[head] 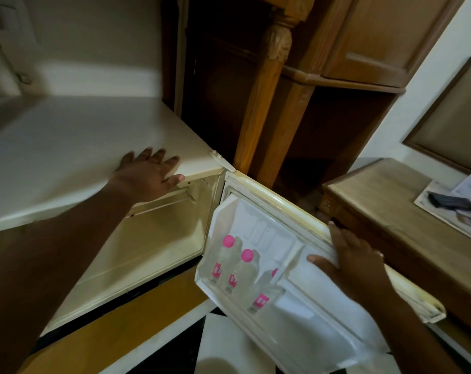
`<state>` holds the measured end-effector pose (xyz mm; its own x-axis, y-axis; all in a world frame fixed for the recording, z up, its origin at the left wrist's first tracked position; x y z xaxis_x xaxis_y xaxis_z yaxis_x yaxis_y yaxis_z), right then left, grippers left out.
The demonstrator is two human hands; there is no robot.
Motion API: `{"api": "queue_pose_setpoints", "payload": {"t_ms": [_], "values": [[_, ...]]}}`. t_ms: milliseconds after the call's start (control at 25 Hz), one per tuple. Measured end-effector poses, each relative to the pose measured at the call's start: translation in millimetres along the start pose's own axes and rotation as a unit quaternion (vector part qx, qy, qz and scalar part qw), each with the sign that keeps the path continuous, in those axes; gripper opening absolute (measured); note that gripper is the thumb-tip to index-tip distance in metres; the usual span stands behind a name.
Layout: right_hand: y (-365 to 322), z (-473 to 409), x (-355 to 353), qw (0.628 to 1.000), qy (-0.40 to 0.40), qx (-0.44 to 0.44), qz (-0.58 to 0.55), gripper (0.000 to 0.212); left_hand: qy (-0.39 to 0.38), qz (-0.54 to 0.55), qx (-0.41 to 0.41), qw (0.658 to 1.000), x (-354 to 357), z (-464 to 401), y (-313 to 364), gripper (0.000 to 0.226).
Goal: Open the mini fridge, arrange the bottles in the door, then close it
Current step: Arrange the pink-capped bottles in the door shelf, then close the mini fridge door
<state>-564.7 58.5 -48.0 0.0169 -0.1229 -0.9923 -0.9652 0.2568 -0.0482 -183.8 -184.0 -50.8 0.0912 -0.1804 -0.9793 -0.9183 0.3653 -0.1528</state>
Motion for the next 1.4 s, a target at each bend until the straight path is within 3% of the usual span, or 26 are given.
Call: {"api": "queue_pose_setpoints", "payload": {"t_ms": [160, 360, 560, 680, 800, 880, 1200, 1400], "values": [[-18, 31, 4, 0.999, -0.045, -0.016, -0.015, 0.114, -0.005, 0.003, -0.001, 1.000, 0, 0, 2, 0.080], [-65, 75, -3, 0.974, -0.165, -0.139, -0.068, 0.115, -0.002, 0.006, -0.001, 1.000, 2, -1, 2, 0.081], [-142, 89, -12, 0.932, -0.247, -0.230, -0.130, 0.113, 0.053, 0.135, -0.062, 0.987, -16, 14, -10, 0.071], [-190, 85, -4, 0.916, -0.207, -0.323, -0.119, 0.104, 0.015, 0.068, -0.133, 0.989, -19, 47, -39, 0.076], [-243, 71, 7, 0.905, -0.133, -0.384, -0.124, 0.099, -0.047, 0.030, -0.261, 0.964, -14, 111, -93, 0.094], [-278, 58, 11, 0.901, -0.099, -0.403, -0.130, 0.099, -0.083, 0.043, -0.303, 0.948, -12, 147, -117, 0.102], [-372, 6, 24, 0.893, -0.030, -0.418, -0.164, 0.092, -0.137, 0.064, -0.287, 0.946, -3, 168, -139, 0.098], [-402, -20, 28, 0.900, -0.001, -0.414, -0.136, 0.095, -0.125, 0.056, -0.278, 0.951, 3, 164, -141, 0.097]]}}
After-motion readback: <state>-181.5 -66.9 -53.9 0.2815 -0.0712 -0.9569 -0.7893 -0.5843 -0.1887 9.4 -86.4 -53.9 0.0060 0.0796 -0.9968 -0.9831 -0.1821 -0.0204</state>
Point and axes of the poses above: each hand's wrist, its own z-axis away from the middle knuckle, its own x-axis out of the palm, y = z × x, the point moved 6 cm from there along -z, towards the middle knuckle, and after that the axes turned 8 degrees about -z, right-handed, at the moved point
